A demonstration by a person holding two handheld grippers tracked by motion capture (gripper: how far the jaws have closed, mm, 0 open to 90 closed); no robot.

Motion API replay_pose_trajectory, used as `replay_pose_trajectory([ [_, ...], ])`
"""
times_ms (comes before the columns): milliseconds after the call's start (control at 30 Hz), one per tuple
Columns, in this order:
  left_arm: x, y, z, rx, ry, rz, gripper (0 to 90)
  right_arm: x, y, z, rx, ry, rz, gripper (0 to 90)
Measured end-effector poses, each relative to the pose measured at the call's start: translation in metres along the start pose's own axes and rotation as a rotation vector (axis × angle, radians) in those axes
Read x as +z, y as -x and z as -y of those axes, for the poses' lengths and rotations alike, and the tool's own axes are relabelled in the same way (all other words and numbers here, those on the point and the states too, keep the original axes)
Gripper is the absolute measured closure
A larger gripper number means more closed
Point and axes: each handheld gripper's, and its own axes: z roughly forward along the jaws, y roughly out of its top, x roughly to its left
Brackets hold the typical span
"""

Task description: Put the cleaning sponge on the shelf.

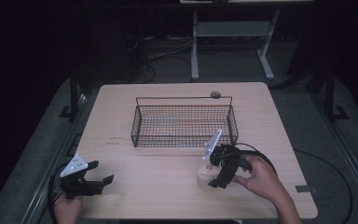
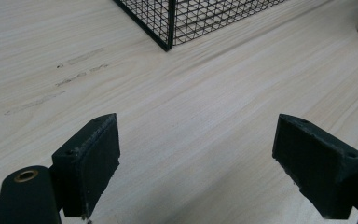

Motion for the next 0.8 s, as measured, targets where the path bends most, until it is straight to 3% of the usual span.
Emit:
replay_pose_trajectory([
  [533, 0.0, 0.0, 0.0, -0.002, 0.002, 0.001, 13.7, 0.01, 0.002, -0.01, -0.018, -0.015, -0.026, 20.0],
  [800, -0.001, 0.0, 0.0, 0.0, 0.002, 0.001, 13.7, 0.013, 0.002, -0.011, -0.013, -0.028, -0.013, 24.7],
])
